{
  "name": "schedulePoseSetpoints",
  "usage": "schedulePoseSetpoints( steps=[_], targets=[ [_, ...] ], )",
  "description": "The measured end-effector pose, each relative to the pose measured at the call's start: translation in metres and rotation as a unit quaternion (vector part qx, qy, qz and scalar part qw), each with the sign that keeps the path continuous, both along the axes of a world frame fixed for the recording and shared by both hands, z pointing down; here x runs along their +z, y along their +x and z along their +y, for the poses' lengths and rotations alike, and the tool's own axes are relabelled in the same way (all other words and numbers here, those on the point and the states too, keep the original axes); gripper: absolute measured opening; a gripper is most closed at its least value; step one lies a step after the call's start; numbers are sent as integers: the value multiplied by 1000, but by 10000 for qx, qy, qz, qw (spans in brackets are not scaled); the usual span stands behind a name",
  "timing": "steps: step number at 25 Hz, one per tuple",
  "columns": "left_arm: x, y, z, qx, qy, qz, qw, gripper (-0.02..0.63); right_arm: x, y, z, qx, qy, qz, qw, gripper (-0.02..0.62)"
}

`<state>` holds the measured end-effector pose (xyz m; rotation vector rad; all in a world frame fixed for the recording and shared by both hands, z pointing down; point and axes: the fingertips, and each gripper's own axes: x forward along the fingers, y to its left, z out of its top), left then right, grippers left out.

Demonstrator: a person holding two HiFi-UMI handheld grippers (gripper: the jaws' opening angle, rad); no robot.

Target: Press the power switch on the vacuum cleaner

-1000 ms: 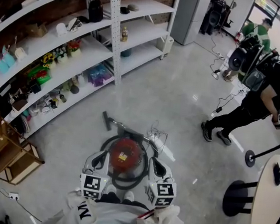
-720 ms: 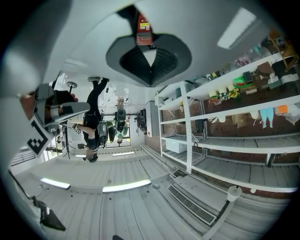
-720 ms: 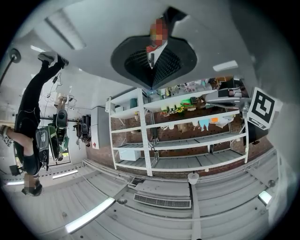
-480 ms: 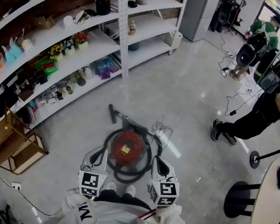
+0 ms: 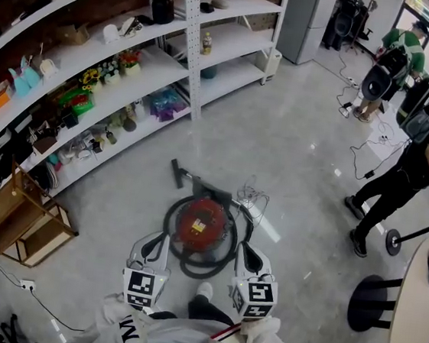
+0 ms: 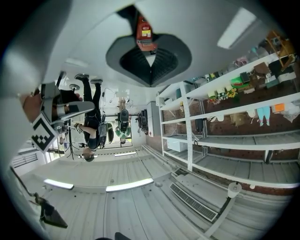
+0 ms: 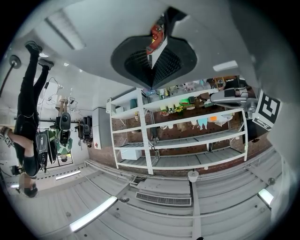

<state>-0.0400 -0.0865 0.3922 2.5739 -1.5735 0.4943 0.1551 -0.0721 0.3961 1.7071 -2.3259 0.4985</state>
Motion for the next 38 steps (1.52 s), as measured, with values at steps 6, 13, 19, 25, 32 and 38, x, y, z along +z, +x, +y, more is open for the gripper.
schedulePoseSetpoints(
  steps=[6, 13, 19, 25, 32, 38],
  targets=[
    [2, -22, 34, 147, -23, 72, 9999, 0, -11, -22, 34, 95, 97, 127, 9998, 0],
    [-3, -49, 77, 380, 107, 191, 9990, 0, -17, -53, 86, 338, 205, 184, 9991, 0],
    [1, -75, 110, 405, 132, 228, 9988, 0, -23, -74, 121, 430, 326, 253, 9982, 0],
    [-4, -89, 130, 389, 238, 330, 9984, 0, -33, -84, 142, 490, 509, 340, 9969, 0],
    [-15, -102, 148, 502, 397, 394, 9972, 0, -46, -99, 165, 589, 666, 419, 9952, 0],
    [-17, -109, 168, 606, 417, 569, 9957, 0, -50, -105, 189, 714, 748, 492, 9934, 0]
  ],
)
